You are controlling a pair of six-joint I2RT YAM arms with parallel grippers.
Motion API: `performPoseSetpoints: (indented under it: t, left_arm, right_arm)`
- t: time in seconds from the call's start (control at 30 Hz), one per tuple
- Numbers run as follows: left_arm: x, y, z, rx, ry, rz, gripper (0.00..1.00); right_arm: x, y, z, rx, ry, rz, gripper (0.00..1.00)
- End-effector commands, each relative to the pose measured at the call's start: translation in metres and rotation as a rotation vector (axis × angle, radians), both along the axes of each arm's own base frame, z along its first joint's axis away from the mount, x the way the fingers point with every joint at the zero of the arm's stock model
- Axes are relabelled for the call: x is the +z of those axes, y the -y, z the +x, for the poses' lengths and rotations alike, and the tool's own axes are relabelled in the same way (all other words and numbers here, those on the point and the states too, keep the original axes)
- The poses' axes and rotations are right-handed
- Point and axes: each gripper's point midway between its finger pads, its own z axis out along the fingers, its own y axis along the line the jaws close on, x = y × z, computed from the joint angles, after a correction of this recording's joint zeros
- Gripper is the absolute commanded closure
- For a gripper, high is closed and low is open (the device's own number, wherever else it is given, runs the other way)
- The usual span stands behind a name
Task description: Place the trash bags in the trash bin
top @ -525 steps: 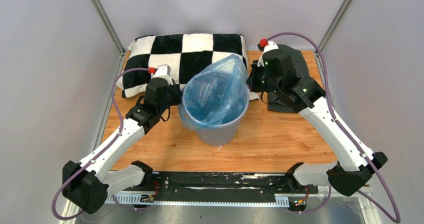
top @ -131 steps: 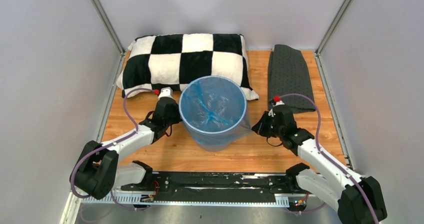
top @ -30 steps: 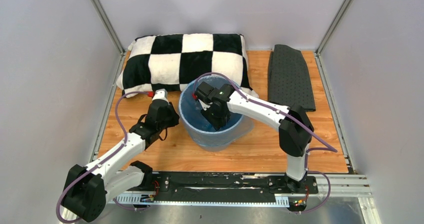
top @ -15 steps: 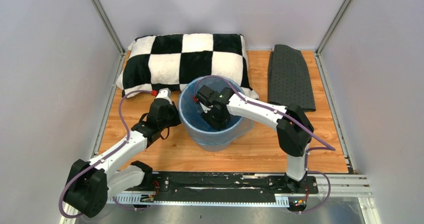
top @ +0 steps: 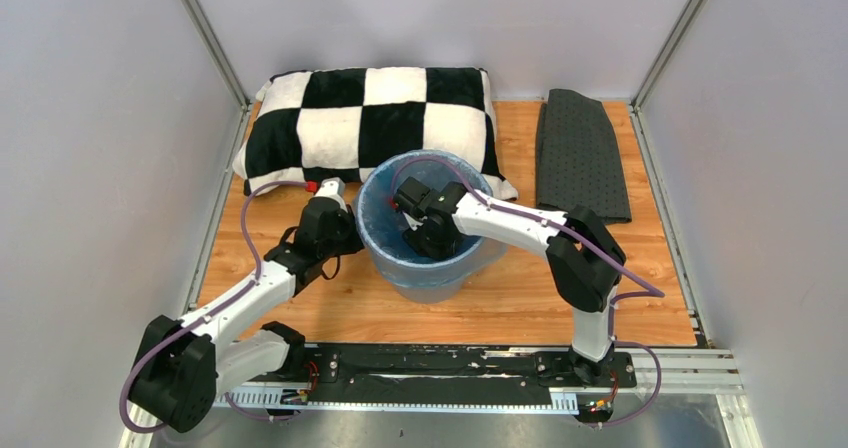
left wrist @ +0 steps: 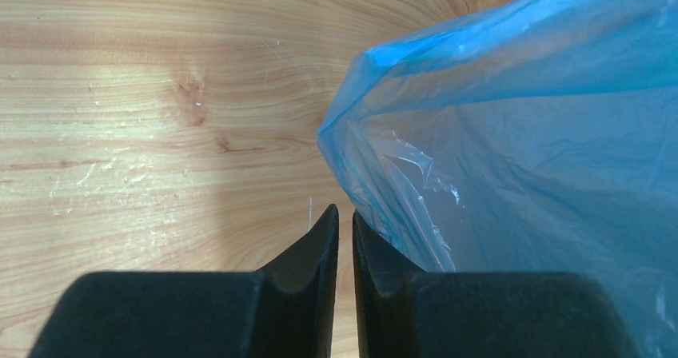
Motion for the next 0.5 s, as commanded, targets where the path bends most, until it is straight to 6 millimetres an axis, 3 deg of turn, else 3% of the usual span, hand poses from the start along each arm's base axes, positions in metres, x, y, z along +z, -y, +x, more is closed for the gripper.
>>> performPoseSetpoints:
  t: [0.0, 0.47]
  left_arm:
    - [0.000, -0.001, -0.004, -0.011, 0.011, -0.003, 0.86]
    - [0.003, -0.014, -0.016, 0.015, 0.009, 0.029, 0.86]
  right_arm:
    - [-0.017, 0.011, 0.007, -0.011, 0.012, -0.054, 0.48]
    - [-0.035, 0.016, 0.006, -0.010, -0.005, -0.082, 0.46]
